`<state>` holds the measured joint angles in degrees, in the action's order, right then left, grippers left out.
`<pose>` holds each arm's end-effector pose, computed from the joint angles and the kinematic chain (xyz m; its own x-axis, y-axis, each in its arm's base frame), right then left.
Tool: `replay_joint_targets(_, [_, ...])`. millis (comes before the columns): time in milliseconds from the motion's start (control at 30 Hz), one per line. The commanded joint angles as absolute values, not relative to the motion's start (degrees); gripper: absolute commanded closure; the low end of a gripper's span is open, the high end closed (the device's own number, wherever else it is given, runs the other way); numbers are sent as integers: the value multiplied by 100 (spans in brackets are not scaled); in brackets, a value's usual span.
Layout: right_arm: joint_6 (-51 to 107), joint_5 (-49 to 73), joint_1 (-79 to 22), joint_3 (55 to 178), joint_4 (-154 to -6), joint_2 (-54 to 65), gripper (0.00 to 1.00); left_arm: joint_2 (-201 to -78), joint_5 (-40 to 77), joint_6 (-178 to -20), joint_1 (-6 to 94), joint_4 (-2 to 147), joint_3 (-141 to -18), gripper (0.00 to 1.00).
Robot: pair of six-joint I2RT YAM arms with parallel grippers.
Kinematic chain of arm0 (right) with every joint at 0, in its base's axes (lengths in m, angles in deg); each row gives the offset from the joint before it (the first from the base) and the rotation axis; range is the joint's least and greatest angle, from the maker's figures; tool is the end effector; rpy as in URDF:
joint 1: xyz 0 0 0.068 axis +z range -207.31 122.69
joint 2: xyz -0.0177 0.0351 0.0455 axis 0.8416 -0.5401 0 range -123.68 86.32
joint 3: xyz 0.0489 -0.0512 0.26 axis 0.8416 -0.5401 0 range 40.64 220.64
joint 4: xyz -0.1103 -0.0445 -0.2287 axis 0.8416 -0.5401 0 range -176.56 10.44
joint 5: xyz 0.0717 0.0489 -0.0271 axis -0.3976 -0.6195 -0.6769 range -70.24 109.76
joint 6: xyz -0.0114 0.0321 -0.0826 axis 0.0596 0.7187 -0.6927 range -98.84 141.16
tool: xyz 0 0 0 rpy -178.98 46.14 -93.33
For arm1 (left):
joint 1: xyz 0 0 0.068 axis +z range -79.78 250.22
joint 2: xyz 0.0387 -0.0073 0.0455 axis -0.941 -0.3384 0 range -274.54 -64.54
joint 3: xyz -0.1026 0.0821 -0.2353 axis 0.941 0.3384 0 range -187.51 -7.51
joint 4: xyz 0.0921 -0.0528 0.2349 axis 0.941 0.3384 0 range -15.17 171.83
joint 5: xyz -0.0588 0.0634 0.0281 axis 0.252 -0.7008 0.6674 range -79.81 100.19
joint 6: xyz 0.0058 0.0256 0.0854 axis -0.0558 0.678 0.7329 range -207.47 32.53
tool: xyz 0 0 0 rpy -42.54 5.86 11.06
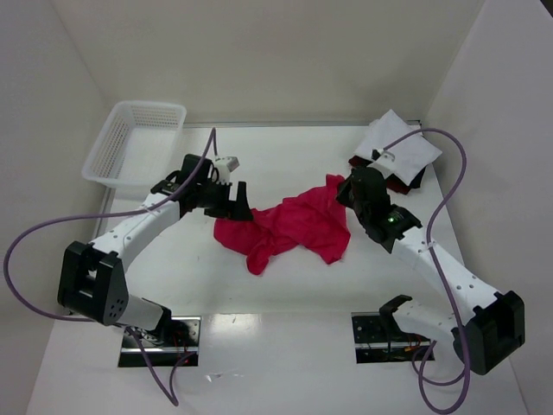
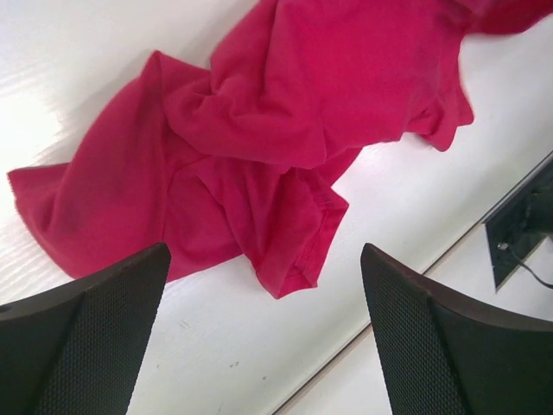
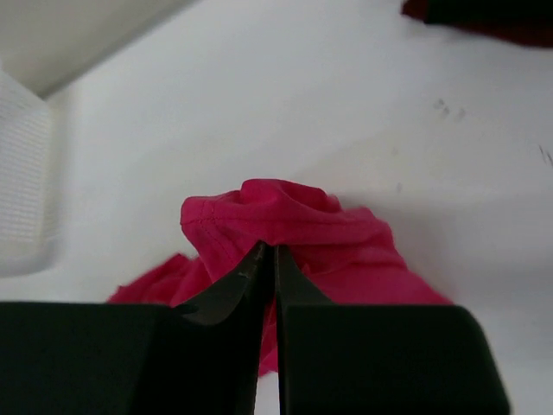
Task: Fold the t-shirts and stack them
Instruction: Flatten out the tshirt
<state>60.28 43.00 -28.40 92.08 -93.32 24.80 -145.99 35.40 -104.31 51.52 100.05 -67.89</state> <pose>0.2588 0.1069 0.2998 -0.3554 0.4660 -0.8102 0.1238 0.8827 0.4534 0.3005 -0.1374 0.2349 -0.8200 0.0008 -0.5723 0.3462 0.7970 -0.4949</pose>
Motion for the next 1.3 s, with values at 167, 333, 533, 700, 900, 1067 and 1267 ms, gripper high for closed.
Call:
replay_joint_targets(167, [6432,5008,-3401,8819,-9766,2664,88,-14849,2303,-11321,4816,9682,-6579,0])
replay_joint_targets(333, [6362,4991,-4411,8924,-9907,2945,89,-14452,2003,-11674,4816,9338,-6086,2])
replay_joint_targets(533, [6598,4588,-4905,8670,-9750,3235,87,-14768,2074,-11621,4816,9338,-6033,4])
replay_joint_targets(700, [6274,3481,-4905,8616,-9486,3183,42,-14901,1828,-11674,4763,9285,-6033,4])
replay_joint_targets(900, [5975,2065,-4703,8616,-9424,3209,6,-15084,1390,-11743,4571,9285,-6033,10])
replay_joint_targets(1067, [6264,1827,-3527,8564,-9293,3341,6,-15392,861,-12043,4342,9285,-6033,19])
replay_joint_targets(1267, [6660,1879,-2374,8441,-9107,2903,8,-15595,694,-12262,4289,9154,-5980,27])
